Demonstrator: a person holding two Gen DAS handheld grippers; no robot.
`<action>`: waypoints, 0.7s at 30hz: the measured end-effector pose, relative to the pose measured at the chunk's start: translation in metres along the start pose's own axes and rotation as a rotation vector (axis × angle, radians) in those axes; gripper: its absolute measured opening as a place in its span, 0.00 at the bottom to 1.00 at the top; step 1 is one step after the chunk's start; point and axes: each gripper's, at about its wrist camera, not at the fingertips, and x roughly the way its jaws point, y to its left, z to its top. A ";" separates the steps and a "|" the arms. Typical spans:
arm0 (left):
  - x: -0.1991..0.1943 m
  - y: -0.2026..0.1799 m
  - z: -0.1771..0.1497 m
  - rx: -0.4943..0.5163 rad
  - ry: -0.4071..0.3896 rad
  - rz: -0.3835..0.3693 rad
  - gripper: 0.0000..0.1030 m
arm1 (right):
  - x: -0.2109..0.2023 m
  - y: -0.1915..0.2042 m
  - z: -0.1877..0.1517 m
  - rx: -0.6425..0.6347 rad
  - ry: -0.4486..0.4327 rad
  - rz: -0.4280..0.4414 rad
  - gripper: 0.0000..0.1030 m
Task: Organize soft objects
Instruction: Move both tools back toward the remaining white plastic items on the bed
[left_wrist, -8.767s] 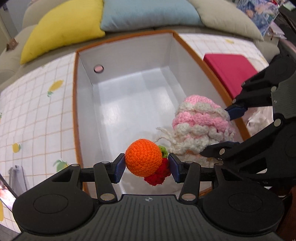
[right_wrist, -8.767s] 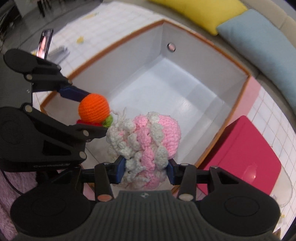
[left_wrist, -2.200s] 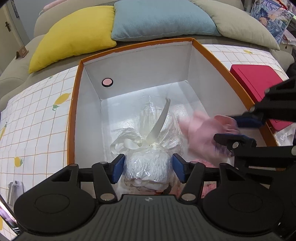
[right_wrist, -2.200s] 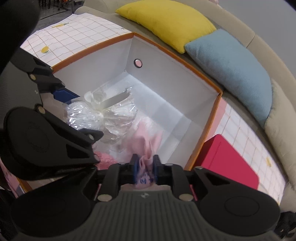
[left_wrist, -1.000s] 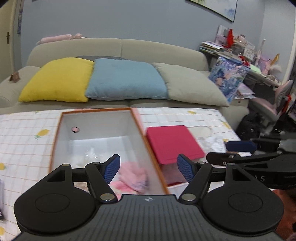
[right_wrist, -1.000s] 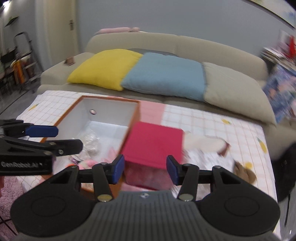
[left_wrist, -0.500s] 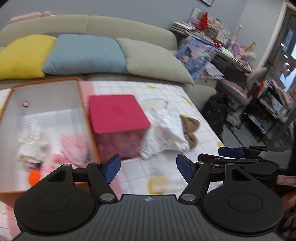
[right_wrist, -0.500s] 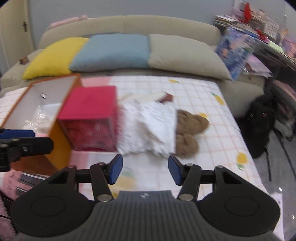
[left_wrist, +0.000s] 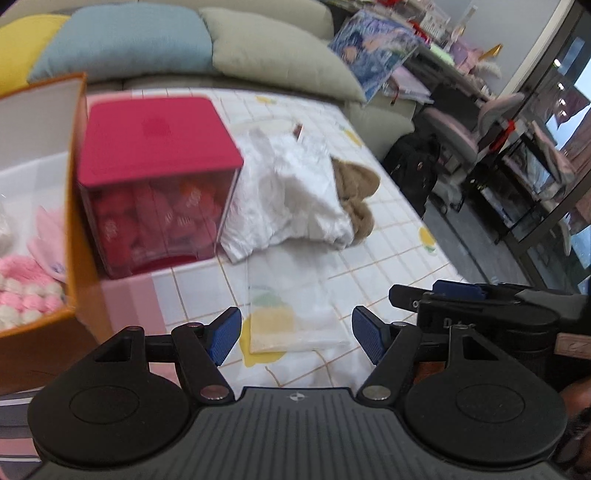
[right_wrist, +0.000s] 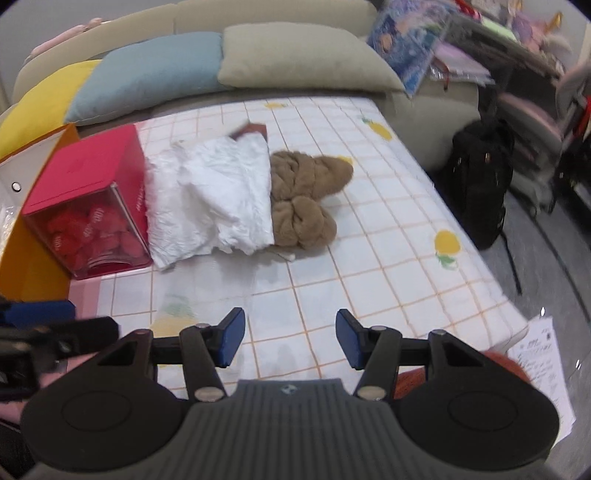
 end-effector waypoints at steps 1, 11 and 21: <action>0.006 0.000 0.000 -0.004 0.011 0.011 0.79 | 0.005 -0.001 0.000 0.011 0.013 0.006 0.53; 0.058 0.006 0.004 -0.063 0.070 0.018 0.82 | 0.032 -0.016 0.004 0.146 0.047 -0.026 0.39; 0.086 -0.017 0.007 -0.021 0.129 0.021 0.86 | 0.043 -0.031 0.005 0.250 0.055 0.014 0.39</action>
